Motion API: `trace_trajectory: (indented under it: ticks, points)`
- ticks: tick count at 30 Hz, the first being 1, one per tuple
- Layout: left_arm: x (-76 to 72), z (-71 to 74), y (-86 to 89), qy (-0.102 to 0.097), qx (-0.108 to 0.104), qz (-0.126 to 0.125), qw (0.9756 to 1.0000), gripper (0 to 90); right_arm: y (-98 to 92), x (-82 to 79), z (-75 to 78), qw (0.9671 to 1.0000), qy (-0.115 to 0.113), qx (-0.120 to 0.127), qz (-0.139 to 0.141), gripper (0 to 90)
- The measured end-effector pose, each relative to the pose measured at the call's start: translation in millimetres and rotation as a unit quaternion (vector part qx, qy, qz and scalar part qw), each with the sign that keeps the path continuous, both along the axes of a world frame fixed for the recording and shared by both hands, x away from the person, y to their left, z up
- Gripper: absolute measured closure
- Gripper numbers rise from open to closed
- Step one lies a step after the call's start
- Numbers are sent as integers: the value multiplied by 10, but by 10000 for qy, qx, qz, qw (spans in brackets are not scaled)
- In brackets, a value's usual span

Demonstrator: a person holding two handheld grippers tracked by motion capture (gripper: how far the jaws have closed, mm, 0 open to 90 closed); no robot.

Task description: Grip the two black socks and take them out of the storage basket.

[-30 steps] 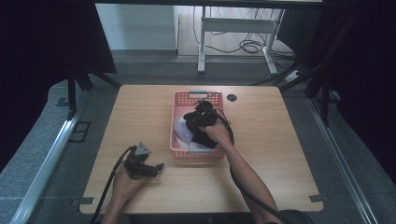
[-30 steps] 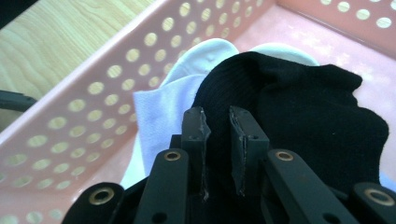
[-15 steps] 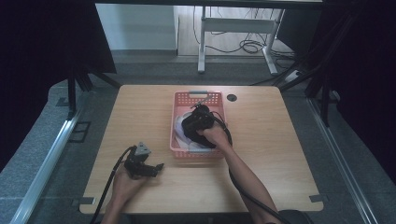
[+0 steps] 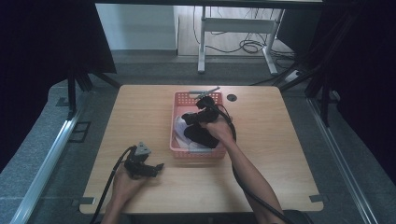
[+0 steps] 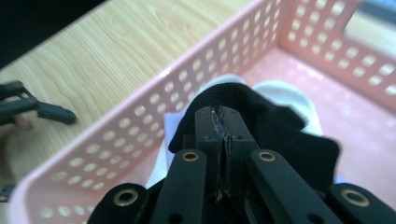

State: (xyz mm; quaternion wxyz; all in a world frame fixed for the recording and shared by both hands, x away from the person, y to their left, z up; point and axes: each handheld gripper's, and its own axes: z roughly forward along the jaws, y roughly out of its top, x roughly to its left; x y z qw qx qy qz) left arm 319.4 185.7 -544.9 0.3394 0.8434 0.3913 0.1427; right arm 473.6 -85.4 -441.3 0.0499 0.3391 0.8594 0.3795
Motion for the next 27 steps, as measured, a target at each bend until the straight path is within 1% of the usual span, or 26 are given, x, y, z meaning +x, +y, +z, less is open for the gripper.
trace_trajectory:
  ticks: [4,5,6,9,14,24,25,26,27]
  points:
    - [0,0,0,0,1,0,10000,127,-66,-39,188,9996,-217,155,-8,873]
    - [0,0,0,0,2,-1,10000,127,-97,-61,282,9992,-316,235,-21,873]
    - [-1,1,0,1,1,1,10000,127,-97,-61,282,9992,-316,235,-21,873]
    - [1,0,0,-13,3,4,10000,126,-141,-99,418,9985,-453,292,-37,873]
    - [1,-1,-2,-11,-13,7,10000,126,-223,-153,626,9969,-636,467,-52,873]
    - [1,2,0,5,4,-2,10000,127,-424,-264,1083,9919,-989,783,-162,874]
    - [1,3,0,11,3,-2,10000,126,-461,-284,1173,9905,-1054,857,-194,874]
    - [1,3,0,10,3,-3,10000,126,-479,-294,1216,9900,-1095,865,-208,874]
    - [1,3,0,10,4,-3,10000,126,-479,-294,1216,9900,-1095,865,-208,874]
